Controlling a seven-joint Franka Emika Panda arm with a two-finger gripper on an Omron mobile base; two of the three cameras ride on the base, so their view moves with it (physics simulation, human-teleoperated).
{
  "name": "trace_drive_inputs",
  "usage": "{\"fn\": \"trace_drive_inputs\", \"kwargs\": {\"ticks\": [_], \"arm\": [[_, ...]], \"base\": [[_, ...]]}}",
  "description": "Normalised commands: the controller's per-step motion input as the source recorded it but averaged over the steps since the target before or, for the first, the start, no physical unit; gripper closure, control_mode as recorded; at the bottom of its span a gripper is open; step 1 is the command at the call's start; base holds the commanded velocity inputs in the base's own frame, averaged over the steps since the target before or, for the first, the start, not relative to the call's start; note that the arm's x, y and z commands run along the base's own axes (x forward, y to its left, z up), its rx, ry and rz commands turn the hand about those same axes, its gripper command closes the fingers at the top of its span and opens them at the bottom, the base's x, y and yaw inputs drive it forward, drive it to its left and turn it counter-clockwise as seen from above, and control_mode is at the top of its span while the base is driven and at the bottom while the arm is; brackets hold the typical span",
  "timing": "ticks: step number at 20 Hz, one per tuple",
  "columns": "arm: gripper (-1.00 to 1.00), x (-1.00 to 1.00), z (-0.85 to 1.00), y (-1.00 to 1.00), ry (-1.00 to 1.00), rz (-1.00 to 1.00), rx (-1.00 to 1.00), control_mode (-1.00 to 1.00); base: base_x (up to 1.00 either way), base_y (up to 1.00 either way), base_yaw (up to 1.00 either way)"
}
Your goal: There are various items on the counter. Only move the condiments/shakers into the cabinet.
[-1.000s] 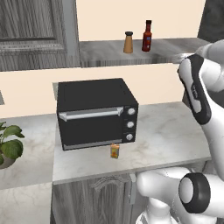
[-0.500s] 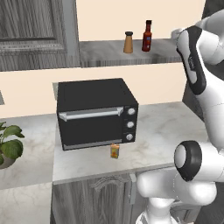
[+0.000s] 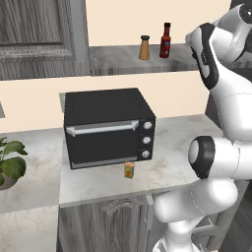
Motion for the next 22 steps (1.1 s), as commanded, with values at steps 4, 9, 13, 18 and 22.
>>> {"fn": "trace_drive_inputs", "kwargs": {"ticks": [4,9,13,18,22], "arm": [[1.0,0.31,-0.37,-0.08,0.0,0.0,0.0,-1.0],[1.0,0.44,-0.14,-0.01,0.0,0.03,0.0,-1.0],[1.0,0.55,0.0,-0.06,0.0,0.06,0.0,-1.0],[-1.0,0.44,-0.1,-0.01,0.0,0.05,0.0,-1.0],[-1.0,0.31,-0.14,0.0,0.01,0.03,0.0,-1.0]], "base": [[0.0,0.0,0.0],[0.0,0.0,0.0],[0.0,0.0,0.0],[0.0,0.0,0.0],[0.0,0.0,0.0]]}}
